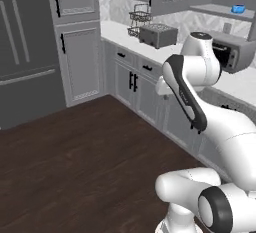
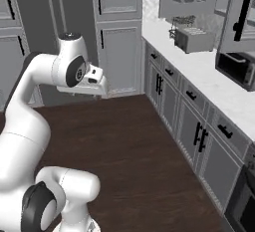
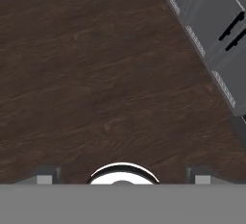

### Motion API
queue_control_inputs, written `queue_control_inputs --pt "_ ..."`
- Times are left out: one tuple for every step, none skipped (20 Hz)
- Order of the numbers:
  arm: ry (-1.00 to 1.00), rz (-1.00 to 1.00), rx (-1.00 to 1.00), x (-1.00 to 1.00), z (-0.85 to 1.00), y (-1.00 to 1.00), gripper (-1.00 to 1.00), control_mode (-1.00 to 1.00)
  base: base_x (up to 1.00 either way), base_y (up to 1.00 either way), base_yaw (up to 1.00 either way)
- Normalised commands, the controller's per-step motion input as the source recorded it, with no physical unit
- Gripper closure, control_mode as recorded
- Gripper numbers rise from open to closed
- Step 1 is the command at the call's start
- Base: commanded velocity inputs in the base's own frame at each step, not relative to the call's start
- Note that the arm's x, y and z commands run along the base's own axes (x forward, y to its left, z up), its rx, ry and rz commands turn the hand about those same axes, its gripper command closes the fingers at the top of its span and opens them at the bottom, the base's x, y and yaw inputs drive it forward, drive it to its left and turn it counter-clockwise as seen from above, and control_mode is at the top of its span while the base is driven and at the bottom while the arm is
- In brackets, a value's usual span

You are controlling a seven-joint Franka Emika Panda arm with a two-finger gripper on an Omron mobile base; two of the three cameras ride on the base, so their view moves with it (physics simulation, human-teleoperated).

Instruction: Gather all objects into one cabinet and sort the glasses and bowls to opposite sides.

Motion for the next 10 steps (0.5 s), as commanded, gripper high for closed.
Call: queue_control_inputs --pt "0.0 0.0 0.0 0.0 0.0 0.0 -1.0 1.0 1.0 0.0 -0.06" --pt "0.0 0.0 0.0 0.0 0.0 0.0 -1.0 1.0 1.0 0.01 -0.08" --pt "0.0 0.0 0.0 0.0 0.0 0.0 -1.0 1.0 1.0 0.04 -0.12" --pt "0.0 0.0 0.0 0.0 0.0 0.0 -1.0 1.0 1.0 0.1 -0.27" --pt "0.0 0.0 0.0 0.0 0.0 0.0 -1.0 1.0 1.0 0.11 -0.36" --pt "0.0 0.0 0.0 0.0 0.0 0.0 -1.0 1.0 1.0 0.16 -0.41" --pt "0.0 0.0 0.0 0.0 0.0 0.0 -1.0 1.0 1.0 0.18 -0.44" --pt "0.0 0.0 0.0 0.0 0.0 0.0 -1.0 1.0 1.0 0.19 -0.46" --pt "0.0 0.0 0.0 0.0 0.0 0.0 -1.0 1.0 1.0 0.19 -0.51" --pt "0.0 0.0 0.0 0.0 0.0 0.0 -1.0 1.0 1.0 0.23 -0.55"
